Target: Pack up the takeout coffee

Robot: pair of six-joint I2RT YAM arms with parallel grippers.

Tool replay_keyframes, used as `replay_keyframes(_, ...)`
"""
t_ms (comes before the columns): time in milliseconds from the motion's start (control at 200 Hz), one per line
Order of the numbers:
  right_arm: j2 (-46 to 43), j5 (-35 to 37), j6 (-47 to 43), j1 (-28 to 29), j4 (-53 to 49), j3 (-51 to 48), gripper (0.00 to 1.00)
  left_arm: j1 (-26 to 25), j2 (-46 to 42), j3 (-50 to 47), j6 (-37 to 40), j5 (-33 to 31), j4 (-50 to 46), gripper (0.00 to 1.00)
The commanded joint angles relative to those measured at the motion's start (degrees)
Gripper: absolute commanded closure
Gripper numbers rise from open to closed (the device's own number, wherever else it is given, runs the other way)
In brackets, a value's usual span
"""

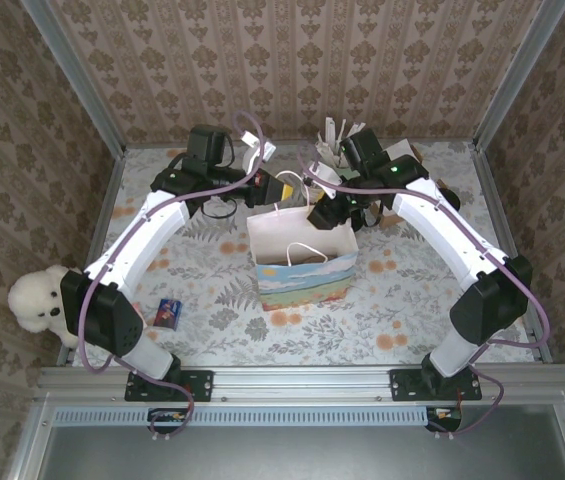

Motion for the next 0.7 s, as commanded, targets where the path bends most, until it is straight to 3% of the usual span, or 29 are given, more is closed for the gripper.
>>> replay_keyframes(0,-1.52,-2.18,-0.92,0.36,-1.92,0.69,0.56,0.11,0.75,2.59,-0.62,3.39,0.21,1.00)
replay_keyframes(505,-2.66,-0.52,-0.46,2.87,-2.48,1.40,0.91,0.12,-0.32,4.29,-0.41,3.48,-0.66,0.95)
replay_keyframes(610,-3.58,3.10,2.22,3.94,-1.08,0.94,0.95,0.11,-1.49,4.37,-0.08,2.49,-1.07,0.86)
replay_keyframes(695,-4.72,8.23,6.92,5.05,0.49,0.11,0.98,0.34,-3.13,4.28,-0.42,0.59,-1.37,0.68)
